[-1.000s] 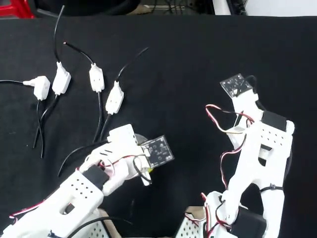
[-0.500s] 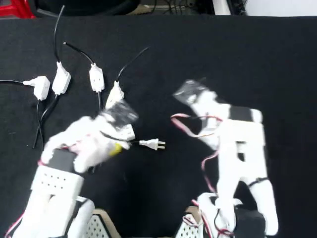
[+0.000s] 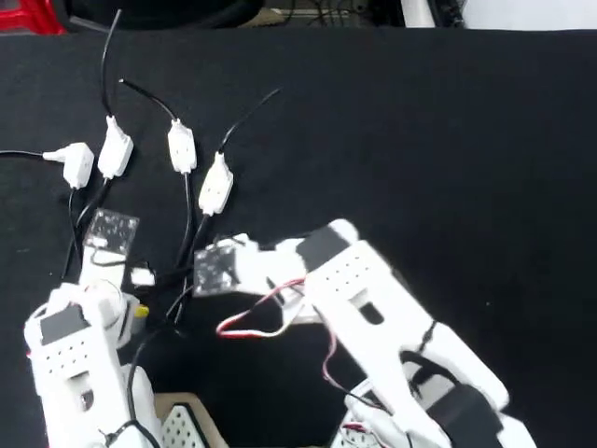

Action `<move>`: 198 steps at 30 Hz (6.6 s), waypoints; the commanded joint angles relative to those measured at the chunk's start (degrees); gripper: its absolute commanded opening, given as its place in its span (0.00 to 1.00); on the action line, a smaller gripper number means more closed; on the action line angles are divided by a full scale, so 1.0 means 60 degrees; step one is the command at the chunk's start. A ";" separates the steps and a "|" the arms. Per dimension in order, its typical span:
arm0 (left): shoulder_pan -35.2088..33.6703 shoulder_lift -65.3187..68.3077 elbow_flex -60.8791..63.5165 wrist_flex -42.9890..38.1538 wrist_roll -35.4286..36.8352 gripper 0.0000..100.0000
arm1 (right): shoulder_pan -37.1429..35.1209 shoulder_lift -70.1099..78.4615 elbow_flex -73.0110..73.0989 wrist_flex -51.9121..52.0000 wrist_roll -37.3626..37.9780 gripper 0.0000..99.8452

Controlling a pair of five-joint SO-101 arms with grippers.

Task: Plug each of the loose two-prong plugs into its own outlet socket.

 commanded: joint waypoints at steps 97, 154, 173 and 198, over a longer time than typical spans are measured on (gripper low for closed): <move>0.0212 -0.6681 0.2615 0.1905 0.0264 0.26 | 0.0806 -0.0593 -0.1883 -0.1538 -0.4791 0.01; 0.5429 -0.6799 0.1150 -0.1978 0.5231 0.26 | -0.1158 -0.8037 0.5326 -0.8278 -1.3084 0.01; 0.5634 -0.6799 0.1033 -0.0864 0.5304 0.26 | -0.0850 -0.8051 0.5458 -0.9465 -1.3099 0.01; 0.4110 -0.6799 0.0725 -0.2095 0.7253 0.26 | -0.1934 -0.8022 0.5033 -0.7663 -1.3070 0.01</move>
